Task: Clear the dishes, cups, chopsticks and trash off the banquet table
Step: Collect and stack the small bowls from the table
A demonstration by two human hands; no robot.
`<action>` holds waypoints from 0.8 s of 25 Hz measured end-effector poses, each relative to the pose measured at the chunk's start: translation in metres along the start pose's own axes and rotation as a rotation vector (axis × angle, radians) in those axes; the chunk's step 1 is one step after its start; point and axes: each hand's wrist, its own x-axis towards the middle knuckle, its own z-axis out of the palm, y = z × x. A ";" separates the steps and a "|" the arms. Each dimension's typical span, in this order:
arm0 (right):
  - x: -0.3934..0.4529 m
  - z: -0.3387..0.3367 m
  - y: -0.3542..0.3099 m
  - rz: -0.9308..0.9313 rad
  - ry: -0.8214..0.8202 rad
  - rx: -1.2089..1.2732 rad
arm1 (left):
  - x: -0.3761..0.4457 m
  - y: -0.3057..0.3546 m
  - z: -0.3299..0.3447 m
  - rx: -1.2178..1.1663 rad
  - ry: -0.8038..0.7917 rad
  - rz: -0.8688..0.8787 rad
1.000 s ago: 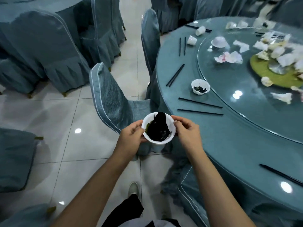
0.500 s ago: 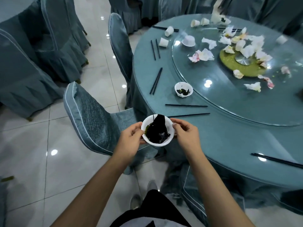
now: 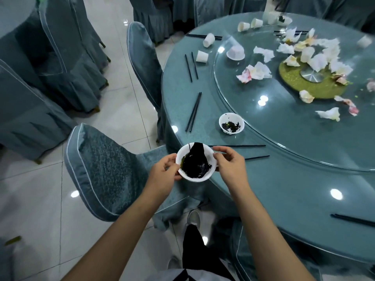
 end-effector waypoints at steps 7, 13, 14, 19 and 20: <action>0.077 -0.002 -0.008 0.081 -0.029 -0.009 | 0.068 0.013 0.033 0.039 0.041 -0.063; 0.123 -0.002 0.002 0.164 -0.062 -0.033 | 0.105 0.012 0.051 0.026 0.059 -0.137; 0.127 -0.001 0.005 0.172 -0.067 -0.029 | 0.111 0.013 0.053 0.023 0.061 -0.150; 0.151 0.008 0.017 0.208 -0.085 -0.056 | 0.144 0.010 0.060 0.022 0.081 -0.202; 0.155 0.010 0.019 0.219 -0.093 -0.057 | 0.150 0.008 0.061 0.018 0.083 -0.214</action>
